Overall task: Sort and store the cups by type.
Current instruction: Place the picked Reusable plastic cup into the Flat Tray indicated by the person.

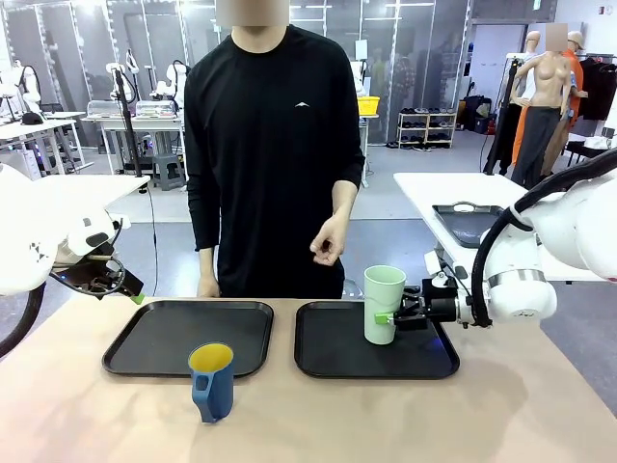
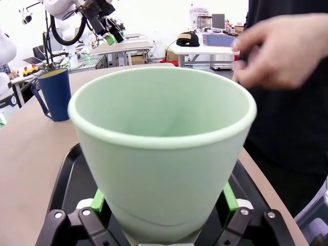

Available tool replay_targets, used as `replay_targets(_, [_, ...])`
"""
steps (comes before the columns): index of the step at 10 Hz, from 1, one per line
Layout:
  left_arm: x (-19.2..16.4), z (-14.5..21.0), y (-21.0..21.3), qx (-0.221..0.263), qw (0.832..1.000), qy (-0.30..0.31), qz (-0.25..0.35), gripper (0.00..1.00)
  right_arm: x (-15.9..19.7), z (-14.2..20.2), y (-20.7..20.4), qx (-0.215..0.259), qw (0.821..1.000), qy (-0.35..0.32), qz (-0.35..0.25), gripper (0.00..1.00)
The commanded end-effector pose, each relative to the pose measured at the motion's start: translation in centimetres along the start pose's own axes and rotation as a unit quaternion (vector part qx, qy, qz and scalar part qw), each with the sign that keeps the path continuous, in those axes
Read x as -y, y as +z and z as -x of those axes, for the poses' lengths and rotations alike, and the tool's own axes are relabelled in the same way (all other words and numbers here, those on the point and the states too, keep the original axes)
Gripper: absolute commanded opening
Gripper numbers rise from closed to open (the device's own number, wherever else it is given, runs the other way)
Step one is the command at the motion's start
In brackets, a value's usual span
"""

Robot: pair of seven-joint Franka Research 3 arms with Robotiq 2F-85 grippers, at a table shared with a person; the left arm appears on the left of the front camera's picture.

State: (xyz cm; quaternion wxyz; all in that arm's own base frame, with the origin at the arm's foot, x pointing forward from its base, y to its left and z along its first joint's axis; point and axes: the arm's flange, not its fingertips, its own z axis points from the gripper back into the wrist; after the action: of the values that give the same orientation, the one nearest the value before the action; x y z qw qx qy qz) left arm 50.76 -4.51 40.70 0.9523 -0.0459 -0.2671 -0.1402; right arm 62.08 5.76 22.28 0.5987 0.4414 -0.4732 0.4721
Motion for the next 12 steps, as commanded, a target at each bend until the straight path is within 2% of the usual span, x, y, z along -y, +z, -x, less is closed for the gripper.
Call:
replay_targets(1, [0.0,-0.1,0.1,0.001,1.000,0.000,0.000,1.00,0.5,-0.1,-0.3,-0.009,1.000,-0.011,0.004,1.00])
replay_targets(12, [0.0,-0.1,0.1,0.001,1.000,0.000,0.000,1.00,-1.2,0.5,4.6,-0.024,0.999,-0.030,0.001,1.00])
